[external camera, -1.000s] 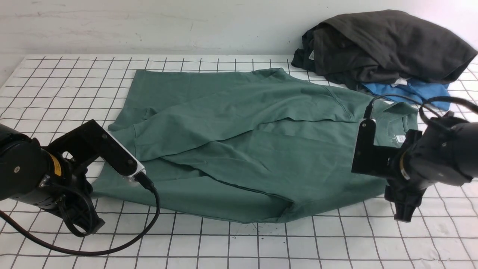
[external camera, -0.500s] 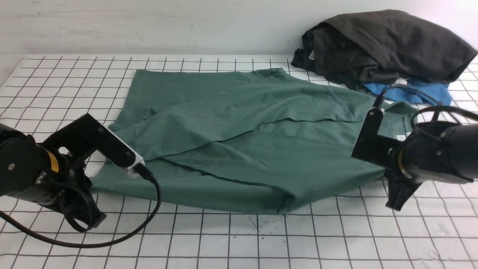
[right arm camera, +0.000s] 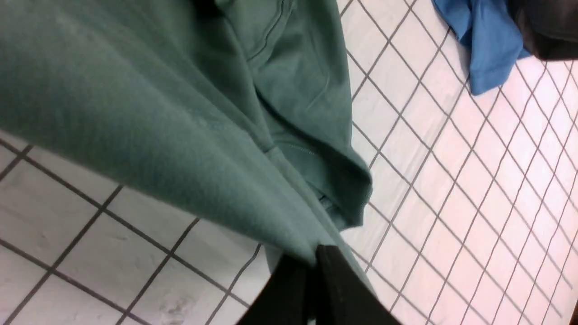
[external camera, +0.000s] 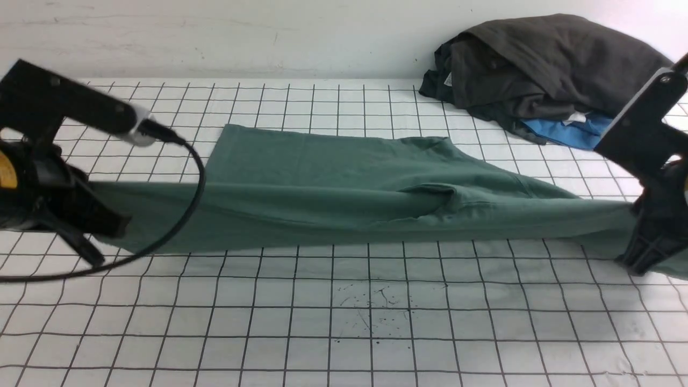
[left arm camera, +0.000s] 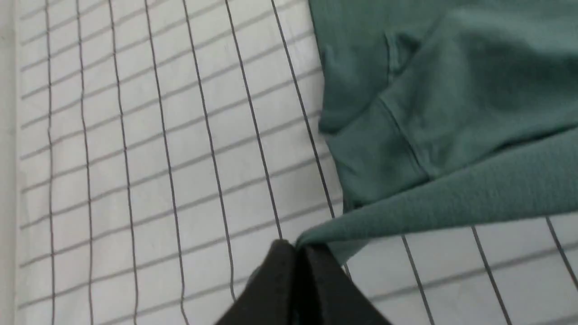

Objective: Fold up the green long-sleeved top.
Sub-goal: Use both arms to drag the lower edge of the fabric forward and fold it over the upper edge

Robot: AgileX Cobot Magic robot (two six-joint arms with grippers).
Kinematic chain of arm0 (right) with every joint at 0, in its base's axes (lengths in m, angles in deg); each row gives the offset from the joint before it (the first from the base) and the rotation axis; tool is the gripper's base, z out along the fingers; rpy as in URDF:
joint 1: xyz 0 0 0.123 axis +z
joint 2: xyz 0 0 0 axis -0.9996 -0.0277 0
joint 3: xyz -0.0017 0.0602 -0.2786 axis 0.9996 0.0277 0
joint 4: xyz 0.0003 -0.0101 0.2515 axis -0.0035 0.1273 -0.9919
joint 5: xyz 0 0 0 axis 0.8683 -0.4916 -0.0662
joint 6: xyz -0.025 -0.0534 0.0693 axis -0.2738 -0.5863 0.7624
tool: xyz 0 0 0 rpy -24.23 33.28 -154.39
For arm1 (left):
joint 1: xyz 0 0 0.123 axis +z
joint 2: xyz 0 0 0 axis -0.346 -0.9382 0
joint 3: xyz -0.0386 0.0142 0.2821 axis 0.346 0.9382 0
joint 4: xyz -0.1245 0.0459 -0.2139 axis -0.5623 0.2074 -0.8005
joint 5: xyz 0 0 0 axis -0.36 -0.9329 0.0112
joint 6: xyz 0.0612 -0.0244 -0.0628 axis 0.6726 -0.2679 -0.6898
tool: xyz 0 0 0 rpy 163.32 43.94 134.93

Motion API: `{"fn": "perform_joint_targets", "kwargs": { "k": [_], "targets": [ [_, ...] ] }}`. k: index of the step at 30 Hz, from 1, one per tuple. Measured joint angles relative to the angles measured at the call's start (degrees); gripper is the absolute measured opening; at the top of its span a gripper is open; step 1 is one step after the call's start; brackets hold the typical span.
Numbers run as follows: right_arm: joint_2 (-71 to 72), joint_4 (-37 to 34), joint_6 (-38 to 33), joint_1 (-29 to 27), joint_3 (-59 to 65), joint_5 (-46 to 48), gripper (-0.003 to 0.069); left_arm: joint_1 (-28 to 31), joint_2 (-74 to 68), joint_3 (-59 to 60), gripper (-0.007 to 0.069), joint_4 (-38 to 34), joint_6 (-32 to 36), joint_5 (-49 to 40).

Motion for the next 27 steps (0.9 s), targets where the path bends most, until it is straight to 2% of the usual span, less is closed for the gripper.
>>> {"fn": "perform_joint_targets", "kwargs": {
  "k": [5, 6, 9, 10, 14, 18, 19, 20, 22, 24, 25, 26, 27],
  "targets": [
    [-7.4, 1.1, 0.8, -2.5, -2.4, -8.7, 0.0004, 0.0, -16.2, -14.0, -0.0006, 2.8, -2.0, 3.1],
    [-7.8, 1.1, 0.8, -2.7, -3.0, -8.9, 0.0004, 0.0, -17.8, -15.5, -0.0006, 3.0, -2.1, 3.1],
    [-16.8, 1.1, 1.7, -5.4, -10.3, -9.6, 0.0004, 0.0, -31.3, -30.7, -0.0006, 4.8, -2.7, 2.6],
    [-17.3, 1.1, 1.7, -5.4, -10.3, -9.6, 0.0004, 0.0, -32.0, -30.7, -0.0006, 4.8, -2.7, 2.5],
    [-27.6, -0.3, 2.0, -7.5, -20.8, -8.3, 0.0004, 0.0, -48.2, -51.0, -0.0006, 5.5, -3.3, -2.9],
    [-35.3, -3.8, 3.6, -7.8, -28.7, -6.7, 0.0004, 0.0, -61.1, -65.8, 0.0012, 5.5, -4.2, -7.6],
    [-37.6, -5.1, 4.7, -8.0, -31.8, -5.8, 0.0013, 0.0, -66.0, -71.8, 0.0036, 5.4, -4.3, -9.1],
    [-38.3, -5.5, 5.0, -8.0, -32.2, -5.4, 0.0015, 0.0, -66.7, -72.7, 0.0048, 5.4, -4.3, -9.5],
    [-42.4, -6.9, 8.0, -8.1, -37.6, -2.4, 0.0064, 0.4, -74.5, -83.2, 0.0141, 4.2, -4.5, -12.8],
    [-44.3, -7.1, 10.4, -8.3, -40.9, 0.1, 0.0110, 1.0, -77.9, -88.6, 0.0224, 2.3, -4.5, -14.6],
    [-45.3, -7.0, 12.6, -8.6, -42.5, 2.0, 0.0146, 1.6, -79.6, -91.8, 0.0300, 0.5, -4.6, -15.6],
    [-45.4, -6.8, 13.0, -8.6, -42.8, 2.0, 0.0153, 1.8, -80.0, -92.6, 0.0310, -0.1, -4.6, -15.7],
    [-46.1, -6.1, 15.5, -8.9, -44.9, 4.7, 0.0193, 2.7, -80.6, -94.6, 0.0379, -2.1, -4.6, -16.4]
  ]
}}
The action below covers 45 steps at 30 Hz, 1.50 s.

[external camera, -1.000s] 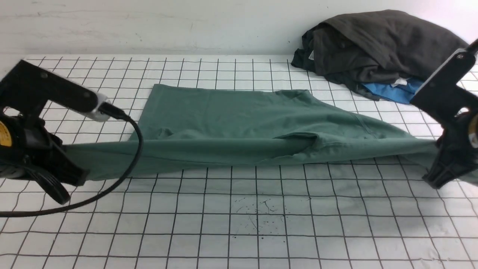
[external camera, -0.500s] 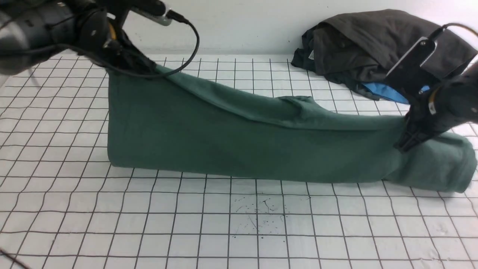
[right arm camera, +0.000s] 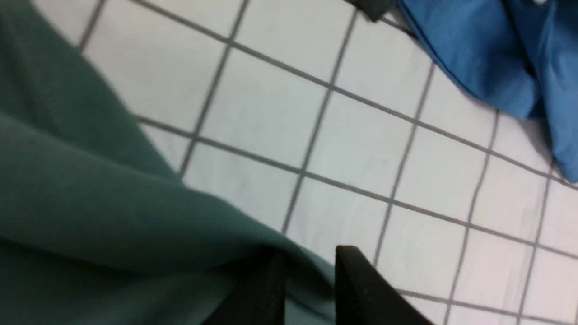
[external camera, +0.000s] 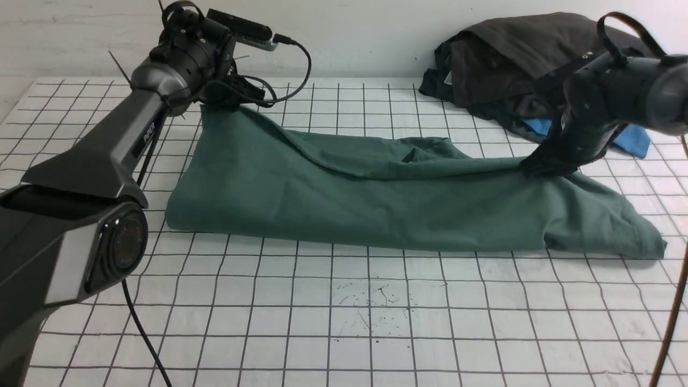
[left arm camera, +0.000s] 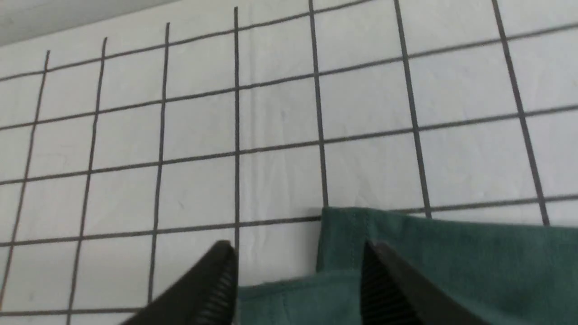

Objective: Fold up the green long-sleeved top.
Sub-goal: Use both arms to drag the lower edge of the fabric forward and fold it over the upper edge, then use the right arm to clamp the right edge of the fabric

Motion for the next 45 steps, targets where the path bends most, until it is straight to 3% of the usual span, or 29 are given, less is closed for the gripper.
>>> {"fn": "perform_joint_targets", "kwargs": {
  "k": [4, 7, 10, 11, 13, 14, 15, 17, 18, 21, 24, 25, 27, 28, 30, 32, 35, 38, 42, 45],
  "targets": [
    [0.2, 0.1, 2.1, 0.3, -5.6, 6.6, 0.0255, 2.5, 1.4, -3.1, 0.0494, -5.3, 1.4, -3.6],
    [0.9, -4.1, -1.5, 1.6, -7.5, 8.0, 0.0240, 3.3, 3.1, -3.3, 0.0496, -7.8, 4.7, -6.7],
    [1.4, -20.4, -16.0, 5.3, -8.5, 6.4, 0.0146, 3.4, 5.2, -3.6, 0.0429, -14.8, 13.4, -14.5],
    [1.4, -21.6, -17.0, 5.3, -8.5, 6.3, 0.0139, 3.4, 5.3, -3.6, 0.0424, -14.8, 13.4, -14.9],
    [-0.9, -35.6, -28.8, 8.1, -8.7, 3.5, 0.0036, 3.4, 5.3, -3.6, 0.0332, -21.7, 19.8, -18.5],
    [-1.2, -36.5, -29.6, 8.2, -8.7, 3.2, 0.0036, 3.4, 5.3, -3.6, 0.0325, -22.1, 20.1, -18.5],
    [-4.0, -43.2, -36.0, 9.2, -8.7, 0.5, 0.0004, 3.3, 5.1, -3.5, 0.0262, -25.1, 21.7, -19.2],
    [-7.6, -47.1, -40.6, 9.6, -8.7, -3.8, -0.0009, 3.2, 5.0, -3.5, 0.0180, -27.6, 22.4, -19.5],
    [-7.9, -47.1, -40.6, 9.6, -8.7, -3.8, -0.0010, 3.2, 5.0, -3.5, 0.0180, -27.8, 22.4, -19.6],
    [-11.6, -47.2, -41.5, 8.6, -9.3, -12.6, -0.0012, 3.0, 5.0, -3.5, 0.0083, -28.8, 22.8, -19.6],
    [-13.0, -43.7, -35.4, 6.9, -11.6, -18.4, -0.0013, 2.8, 5.0, -3.5, 0.0041, -28.9, 23.0, -19.6],
    [-13.6, -41.2, -27.6, 5.2, -13.5, -20.0, -0.0013, 2.6, 5.0, -3.5, 0.0026, -28.9, 23.1, -19.6],
    [-13.7, -39.7, -23.1, 3.9, -15.4, -20.0, -0.0013, 2.5, 5.0, -3.4, 0.0022, -28.9, 23.1, -19.6],
    [-13.7, -37.0, -16.5, 2.0, -18.7, -17.8, -0.0013, 2.4, 5.0, -3.2, 0.0022, -28.9, 23.1, -19.6],
    [-13.1, -34.3, -13.0, 0.6, -23.6, -12.3, -0.0013, 2.3, 5.3, -2.9, 0.0022, -28.9, 23.1, -19.6],
    [-12.4, -32.5, -12.4, 0.1, -26.0, -7.0, -0.0013, 2.3, 5.8, -2.3, 0.0022, -29.0, 23.1, -19.6],
    [-8.5, -28.0, -15.4, -0.2, -32.7, 11.5, -0.0013, 2.3, 10.6, 2.8, 0.0022, -28.8, 23.1, -19.6],
    [-5.6, -26.8, -16.3, -0.5, -33.5, 17.9, -0.0013, 2.3, 15.0, 7.6, 0.0022, -28.3, 23.1, -19.6],
    [1.7, -29.0, -15.0, -3.8, -24.1, 19.7, -0.0013, 2.3, 28.5, 25.7, 0.0022, -27.8, 24.1, -19.3],
    [7.5, -30.8, -15.5, -6.4, -8.8, 19.9, -0.0013, 2.3, 40.9, 42.6, 0.0022, -27.8, 27.5, -18.9]
  ]
}}
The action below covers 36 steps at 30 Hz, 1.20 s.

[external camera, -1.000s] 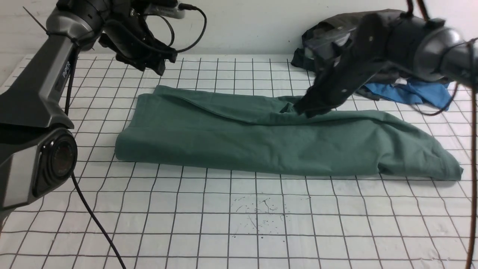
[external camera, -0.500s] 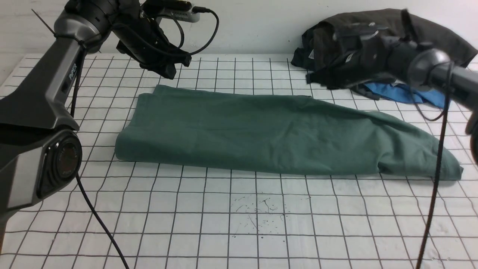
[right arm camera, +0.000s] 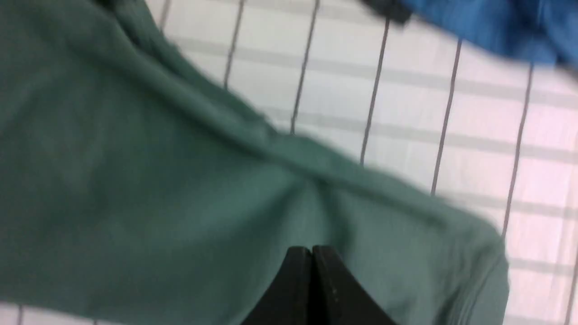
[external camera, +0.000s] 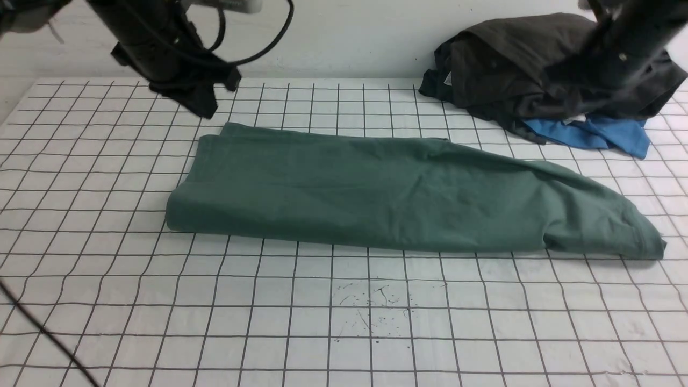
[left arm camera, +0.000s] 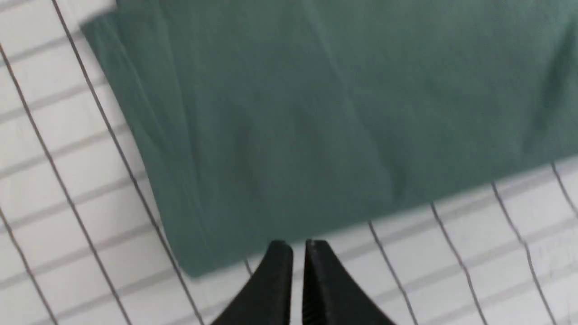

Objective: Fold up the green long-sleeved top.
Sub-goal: Use the right arm to clamp the right edge of the fabric

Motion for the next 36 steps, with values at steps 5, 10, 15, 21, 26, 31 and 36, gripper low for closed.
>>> {"fn": "perform_joint_targets", "kwargs": {
  "k": [5, 10, 15, 21, 26, 31, 36],
  "targets": [
    [4.1, -0.2, 1.5, -4.4, 21.3, -6.3, -0.0013, 0.0, 17.7, 25.9, 0.0022, -0.5, 1.7, 7.2],
    [3.5, 4.9, 6.5, -9.3, 26.3, -9.7, 0.0021, 0.0, 31.7, 40.8, 0.0022, -1.8, 1.8, 12.6],
    [3.8, 6.8, 9.0, -10.4, 24.6, -8.4, 0.0195, 0.0, 41.0, 50.7, 0.0022, -2.2, 1.8, 14.8],
    [2.2, 4.6, 11.8, -10.7, 24.4, -11.2, 0.0486, 0.0, 44.5, 56.9, 0.0022, -2.7, 1.8, 17.3],
    [-2.2, 4.0, 13.6, -10.9, 24.4, -12.9, 0.0572, 0.0, 44.5, 57.4, 0.0022, -3.9, 2.0, 19.0],
    [-2.7, 4.0, 13.7, -11.0, 23.8, -12.8, 0.0540, 0.0, 44.5, 57.4, 0.0022, -4.0, 2.3, 19.1],
    [-2.5, 4.0, 13.0, -11.0, 22.1, -11.2, 0.0500, 0.0, 44.5, 57.4, 0.0022, -4.1, 2.7, 19.7]
  ]
}}
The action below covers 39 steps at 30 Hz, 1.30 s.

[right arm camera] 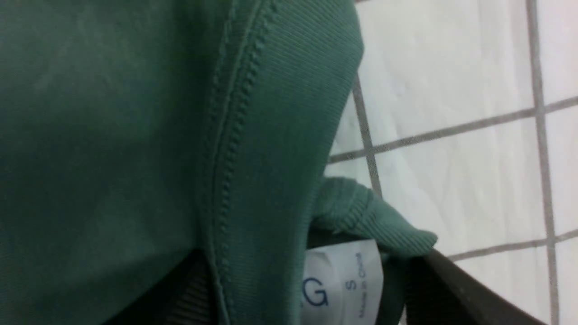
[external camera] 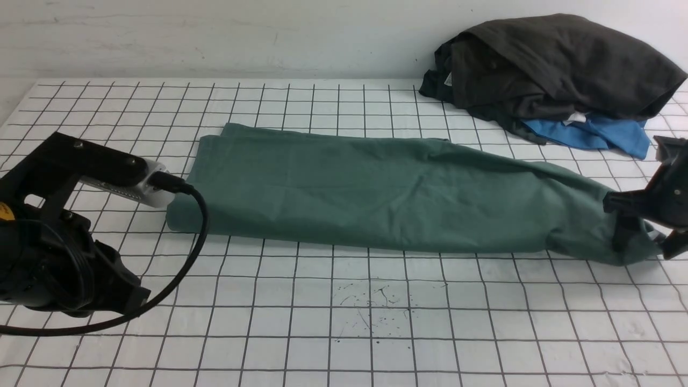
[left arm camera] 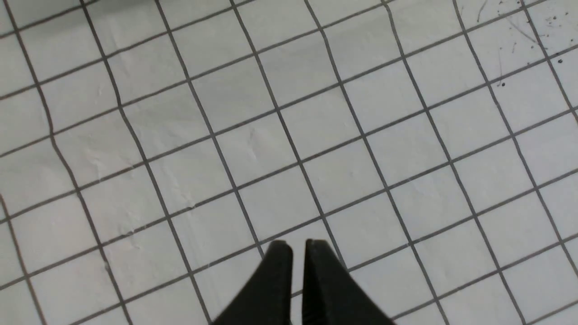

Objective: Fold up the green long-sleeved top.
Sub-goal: Use the right arm to clamp the right edge of the fabric, then use the right arm to drag the right edge of the fabric to the left and folds it over the left edge

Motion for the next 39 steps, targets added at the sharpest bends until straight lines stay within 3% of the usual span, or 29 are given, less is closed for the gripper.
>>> {"fn": "perform_joint_targets", "kwargs": {
  "k": [9, 13, 17, 19, 25, 28, 32, 39],
  "targets": [
    [-1.7, -3.0, -1.2, -2.8, -0.4, -0.1, 0.0461, 0.0, 0.0, 0.0, 0.0022, -1.0, 0.3, 0.8],
    [-1.7, -4.4, -4.4, -2.8, -0.4, -1.5, 0.0314, 0.0, 0.0, 0.0, 0.0022, -1.0, 0.3, 0.8],
    [-0.5, -4.8, -8.1, -2.8, -0.4, -2.6, 0.0069, 0.0, 0.0, 0.0, 0.0022, -1.0, 0.3, 0.8],
    [0.7, -3.2, -8.5, -2.8, -0.8, -2.3, 0.0034, 0.0, 0.0, 0.0, 0.0022, -1.0, 0.4, 0.7],
    [6.4, 12.0, -7.7, -2.8, -10.2, 5.5, 0.0028, 0.0, 0.9, 0.0, 0.0022, -1.0, 0.2, 0.4],
    [8.5, 14.3, -7.0, -1.9, -15.2, 9.1, 0.0028, 0.0, 1.5, 0.0, 0.0022, -1.0, 0.1, 0.4],
    [10.3, 9.6, -7.1, 3.8, -23.9, 11.5, 0.0028, 0.0, 1.8, 0.0, 0.0022, -1.1, -0.1, 0.4],
    [8.3, -7.3, -7.6, 25.9, -31.1, 2.7, 0.0027, 0.0, 1.8, 0.0, 0.0022, -1.1, -1.0, 1.0]
  ]
}}
